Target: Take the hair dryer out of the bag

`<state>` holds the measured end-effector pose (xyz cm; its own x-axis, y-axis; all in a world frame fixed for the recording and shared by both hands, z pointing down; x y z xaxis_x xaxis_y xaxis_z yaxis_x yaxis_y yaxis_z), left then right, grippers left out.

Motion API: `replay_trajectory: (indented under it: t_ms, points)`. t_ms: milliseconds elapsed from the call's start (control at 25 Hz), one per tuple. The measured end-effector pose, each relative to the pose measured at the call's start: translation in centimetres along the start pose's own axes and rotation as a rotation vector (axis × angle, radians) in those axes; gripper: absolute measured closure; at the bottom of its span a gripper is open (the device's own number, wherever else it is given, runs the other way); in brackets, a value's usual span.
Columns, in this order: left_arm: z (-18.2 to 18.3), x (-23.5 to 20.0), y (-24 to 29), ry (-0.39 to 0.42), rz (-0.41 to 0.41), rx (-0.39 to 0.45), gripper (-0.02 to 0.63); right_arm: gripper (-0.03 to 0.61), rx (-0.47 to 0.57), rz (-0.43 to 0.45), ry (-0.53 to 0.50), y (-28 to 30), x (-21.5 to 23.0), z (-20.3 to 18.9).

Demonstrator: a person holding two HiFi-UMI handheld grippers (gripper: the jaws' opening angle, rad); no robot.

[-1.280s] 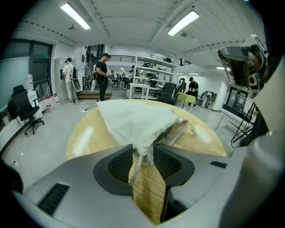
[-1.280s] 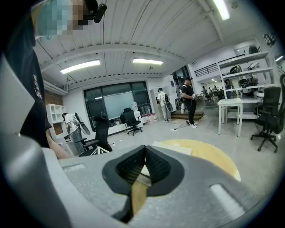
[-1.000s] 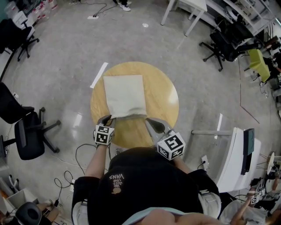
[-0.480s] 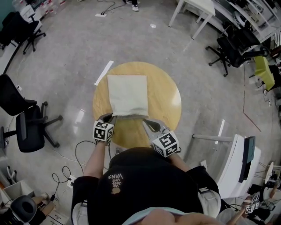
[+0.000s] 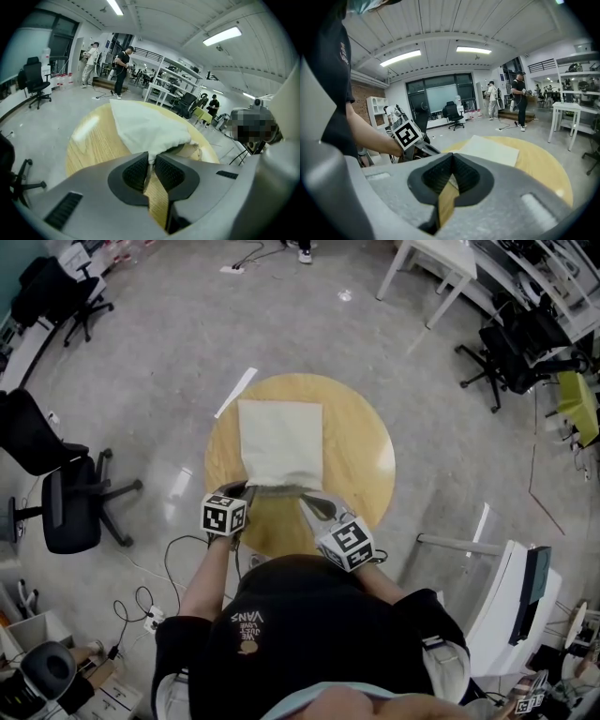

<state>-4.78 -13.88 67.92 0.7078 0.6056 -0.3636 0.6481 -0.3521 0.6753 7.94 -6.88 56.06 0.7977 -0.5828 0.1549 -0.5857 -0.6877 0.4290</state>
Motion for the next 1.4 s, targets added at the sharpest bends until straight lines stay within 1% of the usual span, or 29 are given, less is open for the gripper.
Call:
replay_trajectory:
  t_ms: [160,400,600,840,1000,1120,1160,1200,1400]
  points:
    - [0.5,0.3,0.1,-0.04,-0.004,0.013,0.563,0.58,0.0,0.028,-0.035,0.7,0.2,-0.1]
    - [0.5,0.8,0.2,-0.09,0.005,0.028,0.563,0.58,-0.039,0.097,-0.119,2.1,-0.5,-1.9]
    - [0.9,1.2,0.0,-0.126,0.009,0.048,0.563,0.58,-0.099,0.196,-0.173,4.3,-1.5,-3.7]
    - [1.1,1.2,-0.5,-0.15,0.01,0.061,0.563,0.579,-0.178,0.266,-0.235,6.9,-2.1,-5.7]
    - [0.6,1.2,-0.5,-0.158,0.009,0.057,0.563,0.578,-0.214,0.285,-0.283,8.5,-2.5,-6.7]
    - [0.5,1.1,-0.6,-0.162,0.012,0.061,0.563,0.578,-0.222,0.284,-0.304,9.6,-2.5,-7.1]
    - [0.5,1.2,-0.6,-0.163,0.012,0.062,0.563,0.553,-0.223,0.28,-0.306,9.9,-2.3,-7.2]
    - [0.5,1.3,-0.6,-0.163,0.011,0.062,0.563,0.505,-0.224,0.274,-0.31,10.0,-2.2,-7.1]
    - [0.7,1.5,-0.4,-0.159,0.01,0.061,0.563,0.501,-0.229,0.241,-0.374,10.2,-1.0,-6.3]
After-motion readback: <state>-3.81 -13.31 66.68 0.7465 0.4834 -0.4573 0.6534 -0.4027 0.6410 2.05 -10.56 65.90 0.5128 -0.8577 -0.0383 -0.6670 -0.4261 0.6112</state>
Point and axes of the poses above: the fingertips, and each gripper's own axes: y forward along the fingers, x to its right, z out of its top, the point moved 2 cm from there along -y, backward along the fingers
